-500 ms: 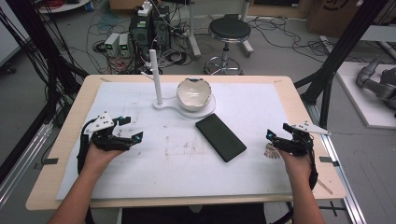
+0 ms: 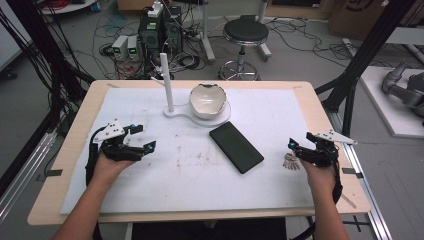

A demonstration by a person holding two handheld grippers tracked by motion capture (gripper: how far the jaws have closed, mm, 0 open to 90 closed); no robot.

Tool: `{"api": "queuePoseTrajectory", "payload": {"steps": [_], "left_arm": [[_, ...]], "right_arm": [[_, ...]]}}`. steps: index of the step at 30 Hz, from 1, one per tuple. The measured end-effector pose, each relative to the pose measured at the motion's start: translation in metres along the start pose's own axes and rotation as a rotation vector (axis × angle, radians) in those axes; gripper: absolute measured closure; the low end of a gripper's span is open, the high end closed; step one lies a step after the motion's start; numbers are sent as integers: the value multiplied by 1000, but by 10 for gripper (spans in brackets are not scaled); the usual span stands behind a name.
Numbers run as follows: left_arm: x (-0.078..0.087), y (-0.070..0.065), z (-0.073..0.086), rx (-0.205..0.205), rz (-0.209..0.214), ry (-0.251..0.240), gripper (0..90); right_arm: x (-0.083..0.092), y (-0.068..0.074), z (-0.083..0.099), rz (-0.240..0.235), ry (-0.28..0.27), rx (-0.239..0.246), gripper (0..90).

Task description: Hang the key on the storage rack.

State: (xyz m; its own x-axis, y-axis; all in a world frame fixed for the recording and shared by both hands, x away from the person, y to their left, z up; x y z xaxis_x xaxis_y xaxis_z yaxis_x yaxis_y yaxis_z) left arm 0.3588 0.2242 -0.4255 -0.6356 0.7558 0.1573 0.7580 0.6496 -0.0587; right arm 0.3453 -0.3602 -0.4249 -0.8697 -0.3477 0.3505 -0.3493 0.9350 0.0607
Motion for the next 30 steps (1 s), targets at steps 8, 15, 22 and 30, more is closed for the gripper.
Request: {"api": "queuePoseTrajectory", "payload": {"steps": [8, 15, 22, 30], "left_arm": [[-1, 1, 2, 8, 6, 9, 149], [-2, 0, 2, 0, 10, 23, 149], [-3, 0, 3, 1, 20, 28, 149], [-3, -1, 4, 0, 20, 30, 149]], "right_arm": [[-10, 9, 3, -10, 76, 31, 341], [-20, 9, 16, 14, 193, 32, 502], [-18, -5, 26, 43, 245, -29, 638], [-22, -1, 26, 28, 276, -50, 688]]}}
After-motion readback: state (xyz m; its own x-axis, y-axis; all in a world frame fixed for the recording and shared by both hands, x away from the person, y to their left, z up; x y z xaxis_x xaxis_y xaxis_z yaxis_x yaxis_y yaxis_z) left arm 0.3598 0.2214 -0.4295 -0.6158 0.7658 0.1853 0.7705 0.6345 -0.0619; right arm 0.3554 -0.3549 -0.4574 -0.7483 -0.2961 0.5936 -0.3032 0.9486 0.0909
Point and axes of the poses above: each handheld gripper's, and its own axes: x roughly backward along the jaws, z roughly out of its underside, y roughly to its left, the point moved 2 cm from there along -x, roughly forward along the jaws, and after that the axes turned 8 degrees about -y, right-handed, at the moved point
